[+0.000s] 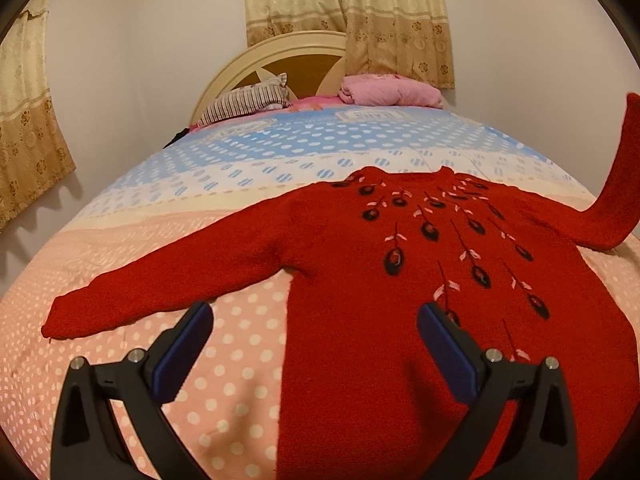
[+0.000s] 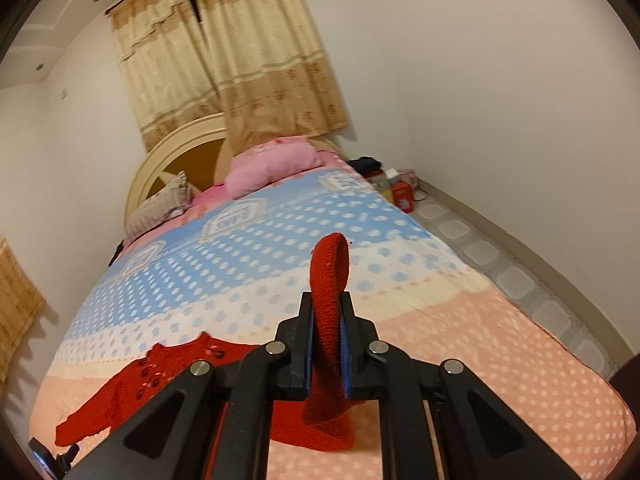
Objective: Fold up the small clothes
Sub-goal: 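Lift the cuff with the right tool, fold the sleeve across the body, release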
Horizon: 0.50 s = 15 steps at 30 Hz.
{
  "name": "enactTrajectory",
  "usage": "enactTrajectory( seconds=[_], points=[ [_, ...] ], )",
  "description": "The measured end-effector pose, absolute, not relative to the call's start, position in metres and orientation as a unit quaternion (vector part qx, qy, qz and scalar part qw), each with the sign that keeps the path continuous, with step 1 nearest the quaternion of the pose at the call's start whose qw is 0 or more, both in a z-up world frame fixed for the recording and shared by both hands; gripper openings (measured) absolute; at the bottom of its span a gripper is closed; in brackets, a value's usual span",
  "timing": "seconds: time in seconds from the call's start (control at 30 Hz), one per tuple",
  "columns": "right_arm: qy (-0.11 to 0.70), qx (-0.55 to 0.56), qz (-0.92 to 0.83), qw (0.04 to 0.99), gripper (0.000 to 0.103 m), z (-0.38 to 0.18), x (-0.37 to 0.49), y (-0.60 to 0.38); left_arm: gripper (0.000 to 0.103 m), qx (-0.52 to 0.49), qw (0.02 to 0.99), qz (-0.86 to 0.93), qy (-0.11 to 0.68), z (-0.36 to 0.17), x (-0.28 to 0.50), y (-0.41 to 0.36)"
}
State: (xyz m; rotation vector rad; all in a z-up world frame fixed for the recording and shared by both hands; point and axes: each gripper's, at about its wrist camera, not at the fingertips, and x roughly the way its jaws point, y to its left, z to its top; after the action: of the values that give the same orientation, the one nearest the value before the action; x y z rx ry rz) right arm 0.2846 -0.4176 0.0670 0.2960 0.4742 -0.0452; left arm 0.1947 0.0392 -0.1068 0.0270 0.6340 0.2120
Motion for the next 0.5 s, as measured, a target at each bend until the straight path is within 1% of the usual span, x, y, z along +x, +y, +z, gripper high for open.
enactTrajectory(
  seconds=[0.5],
  points=[
    [0.227, 0.080, 0.056, 0.969, 0.010, 0.107, 0.320, -0.284, 0.103, -0.014, 0.945, 0.116, 0.305, -0.105, 0.186, 0.074]
  ],
)
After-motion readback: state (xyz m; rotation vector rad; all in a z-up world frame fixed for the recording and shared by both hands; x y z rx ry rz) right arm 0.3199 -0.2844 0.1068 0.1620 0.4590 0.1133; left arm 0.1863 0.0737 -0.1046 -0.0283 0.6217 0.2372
